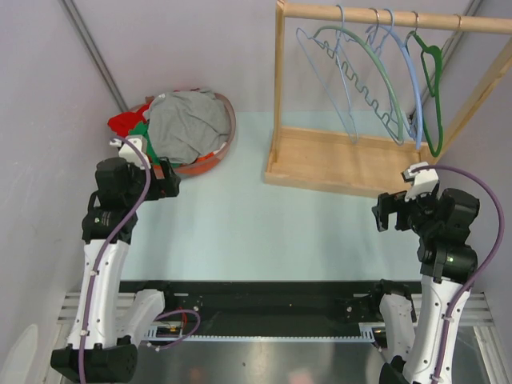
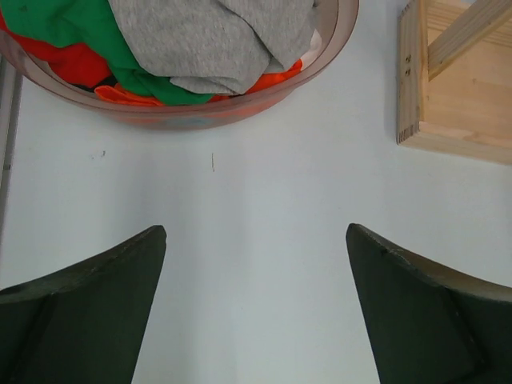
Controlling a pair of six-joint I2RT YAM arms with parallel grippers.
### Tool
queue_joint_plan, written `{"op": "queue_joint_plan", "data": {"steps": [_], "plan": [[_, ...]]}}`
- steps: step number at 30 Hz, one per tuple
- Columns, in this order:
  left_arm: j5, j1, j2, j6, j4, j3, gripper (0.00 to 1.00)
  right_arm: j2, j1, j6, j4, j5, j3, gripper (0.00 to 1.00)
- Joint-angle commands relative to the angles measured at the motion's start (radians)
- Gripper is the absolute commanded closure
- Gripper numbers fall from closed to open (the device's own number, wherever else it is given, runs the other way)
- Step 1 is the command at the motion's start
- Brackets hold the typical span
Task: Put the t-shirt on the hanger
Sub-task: Pick up the T-shirt and place it in the bin.
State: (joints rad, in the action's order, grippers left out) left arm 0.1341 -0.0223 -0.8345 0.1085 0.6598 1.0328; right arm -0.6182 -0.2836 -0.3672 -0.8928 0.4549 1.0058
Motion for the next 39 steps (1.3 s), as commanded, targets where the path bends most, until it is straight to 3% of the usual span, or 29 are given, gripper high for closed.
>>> {"op": "queue_joint_plan", "data": {"steps": [1, 9, 17, 29, 32, 35, 36, 39], "plan": [[-0.025, -0.008, -0.066, 0.051, -0.094, 0.087, 0.0, 0.009, -0.005, -0.076, -0.063, 0.022, 0.063, 0.0], [-0.122, -0.008, -0.316, 0.04, -0.301, 0.274, 0.0, 0.026, -0.005, -0.137, -0.116, -0.019, 0.076, 0.0], [-0.234, -0.01, -0.717, 0.072, -0.397, 0.53, 0.0, -0.008, -0.005, -0.156, -0.136, -0.033, 0.08, 0.0], [-0.142, -0.011, -1.089, 0.062, -0.377, 0.766, 0.01, -0.029, -0.026, -0.171, -0.152, -0.007, 0.085, 0.01], [-0.065, -0.011, -1.078, 0.06, -0.426, 0.74, 0.11, -0.029, -0.026, -0.173, -0.155, -0.004, 0.085, 0.0], [0.013, -0.011, -1.071, 0.056, -0.451, 0.746, 0.39, -0.031, -0.026, -0.176, -0.155, -0.001, 0.085, 0.0], [0.03, -0.013, -1.075, 0.053, -0.442, 0.771, 0.61, -0.031, -0.026, -0.176, -0.158, 0.002, 0.086, 0.0], [0.041, -0.013, -1.066, 0.062, -0.419, 0.817, 0.87, -0.025, -0.026, -0.179, -0.158, 0.004, 0.086, 0.01]]}}
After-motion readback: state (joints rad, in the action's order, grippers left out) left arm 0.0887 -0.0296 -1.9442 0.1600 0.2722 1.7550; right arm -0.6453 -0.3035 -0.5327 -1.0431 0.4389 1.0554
